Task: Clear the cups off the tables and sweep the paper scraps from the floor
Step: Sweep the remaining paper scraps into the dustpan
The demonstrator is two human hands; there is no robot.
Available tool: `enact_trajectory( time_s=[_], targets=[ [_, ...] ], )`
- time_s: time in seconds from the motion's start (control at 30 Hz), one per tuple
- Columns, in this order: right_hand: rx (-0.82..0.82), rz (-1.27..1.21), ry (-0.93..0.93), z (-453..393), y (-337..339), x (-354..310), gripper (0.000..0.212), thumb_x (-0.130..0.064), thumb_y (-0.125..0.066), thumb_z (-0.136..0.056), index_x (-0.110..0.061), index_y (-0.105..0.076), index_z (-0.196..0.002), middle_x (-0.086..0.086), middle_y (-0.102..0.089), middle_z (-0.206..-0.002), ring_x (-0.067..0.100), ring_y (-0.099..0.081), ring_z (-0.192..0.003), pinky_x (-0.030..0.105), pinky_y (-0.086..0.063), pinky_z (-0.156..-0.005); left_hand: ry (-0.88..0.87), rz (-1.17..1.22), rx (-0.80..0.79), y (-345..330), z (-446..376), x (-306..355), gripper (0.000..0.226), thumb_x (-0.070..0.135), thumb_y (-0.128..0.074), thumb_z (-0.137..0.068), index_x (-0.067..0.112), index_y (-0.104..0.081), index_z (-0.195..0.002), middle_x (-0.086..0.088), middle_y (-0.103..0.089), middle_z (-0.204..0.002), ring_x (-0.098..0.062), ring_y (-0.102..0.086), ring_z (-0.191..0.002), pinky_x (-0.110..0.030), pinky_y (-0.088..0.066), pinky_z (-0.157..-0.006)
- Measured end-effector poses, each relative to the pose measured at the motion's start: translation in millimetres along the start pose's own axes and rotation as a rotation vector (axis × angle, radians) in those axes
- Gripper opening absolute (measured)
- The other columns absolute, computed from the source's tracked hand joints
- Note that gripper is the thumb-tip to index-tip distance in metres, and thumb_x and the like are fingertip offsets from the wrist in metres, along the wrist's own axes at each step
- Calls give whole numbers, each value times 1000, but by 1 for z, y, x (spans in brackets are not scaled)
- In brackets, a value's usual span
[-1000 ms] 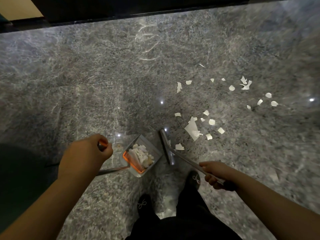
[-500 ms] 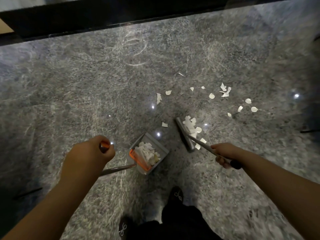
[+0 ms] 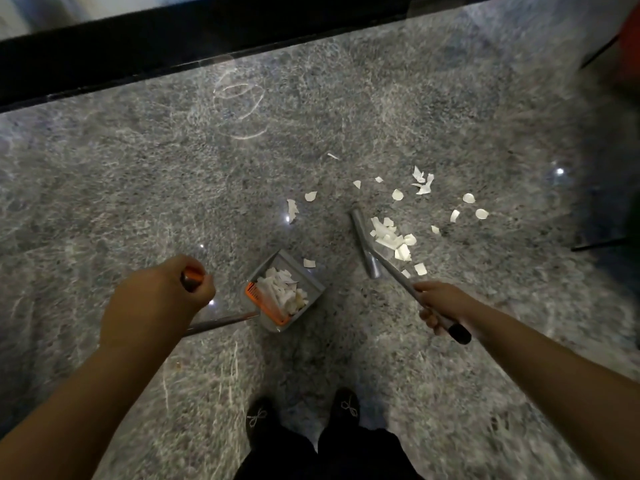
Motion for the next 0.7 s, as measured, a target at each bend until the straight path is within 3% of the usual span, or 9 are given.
enact_trajectory(
  time_s=[0.17, 0.43, 0.53, 0.7],
  targets=[
    [-98, -218, -60, 9, -44, -16, 25, -17, -37, -102, -34, -53, -111, 2, -47, -49, 9, -38, -33, 15, -31, -37, 12, -17, 1, 12, -29, -17, 13, 36, -75, -80, 26, -69, -85, 3, -57, -58, -17, -51, -52, -25, -38, -50],
    [-186, -243, -87, -24, -134, -44, 27, -19, -38, -100, -34, -57, -111, 1, -51, -49, 10, -39, -35, 17, -33, -39, -86, -49, -30, 30, -91, -57, 13, 37, -76, -78, 27, -69, -82, 4, -58, -56, -15, -50, -50, -25, -35, -48],
    [-174, -263, -126, -38, -157, -55, 29, -19, -38, -98, -37, -58, -111, 1, -51, -51, 10, -39, -36, 18, -33, -40, -107, -67, -67, 35, -114, -75, 11, 38, -76, -78, 31, -69, -81, 11, -50, -53, -10, -45, -48, -21, -32, -47],
    [-91, -347, -196, -53, -173, -77, 27, -18, -39, -100, -31, -54, -119, 2, -51, -49, 9, -39, -34, 15, -31, -38, -129, -62, -125, 37, -156, -99, 11, 36, -77, -77, 29, -69, -82, 7, -53, -57, -18, -52, -55, -26, -38, -52]
  ],
)
Point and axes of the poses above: each hand's wrist, its own z-axis away from the middle knuckle, its own y-axis out of the back of the hand, x = y × z, the point moved 5 cm from there along -z, towards the middle knuckle
